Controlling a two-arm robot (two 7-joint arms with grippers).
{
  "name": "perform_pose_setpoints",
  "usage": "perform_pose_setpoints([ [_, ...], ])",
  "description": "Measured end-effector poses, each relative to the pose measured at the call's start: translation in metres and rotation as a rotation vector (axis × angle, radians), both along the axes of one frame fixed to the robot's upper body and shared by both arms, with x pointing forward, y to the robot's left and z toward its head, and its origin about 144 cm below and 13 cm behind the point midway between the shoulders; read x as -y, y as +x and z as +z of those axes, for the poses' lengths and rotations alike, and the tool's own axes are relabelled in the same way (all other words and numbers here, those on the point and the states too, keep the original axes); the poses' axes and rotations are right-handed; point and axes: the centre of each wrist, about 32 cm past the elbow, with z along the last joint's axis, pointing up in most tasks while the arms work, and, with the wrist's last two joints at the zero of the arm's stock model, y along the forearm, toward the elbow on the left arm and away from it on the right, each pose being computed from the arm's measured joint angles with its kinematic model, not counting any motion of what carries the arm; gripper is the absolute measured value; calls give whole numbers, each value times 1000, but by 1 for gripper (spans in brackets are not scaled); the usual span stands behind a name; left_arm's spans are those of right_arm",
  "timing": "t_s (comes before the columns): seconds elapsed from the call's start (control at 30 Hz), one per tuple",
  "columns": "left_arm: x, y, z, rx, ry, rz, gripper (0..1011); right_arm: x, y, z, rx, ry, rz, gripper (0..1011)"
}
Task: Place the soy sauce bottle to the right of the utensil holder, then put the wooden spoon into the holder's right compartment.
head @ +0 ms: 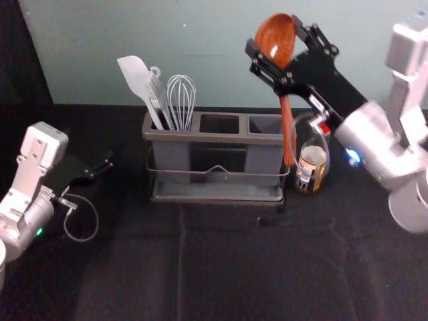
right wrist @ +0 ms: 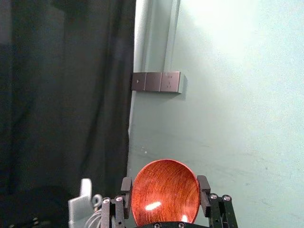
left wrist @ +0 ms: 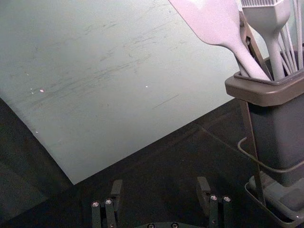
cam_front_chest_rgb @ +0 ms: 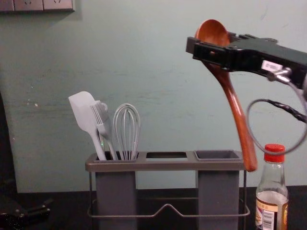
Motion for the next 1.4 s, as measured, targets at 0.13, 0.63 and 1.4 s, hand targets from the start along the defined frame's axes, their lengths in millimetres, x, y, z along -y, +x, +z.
perform_pose_setpoints([
  [0.13, 0, 0, 0, 0, 0, 0, 1005, -5, 15, 2, 7, -5, -6, 842],
  [0.63, 0, 0, 0, 0, 0, 0, 1005, -32, 70, 9, 17, -36, -60, 841],
  [1.4, 0, 0, 0, 0, 0, 0, 1005, -37, 82, -15, -16, -50, -94, 841],
])
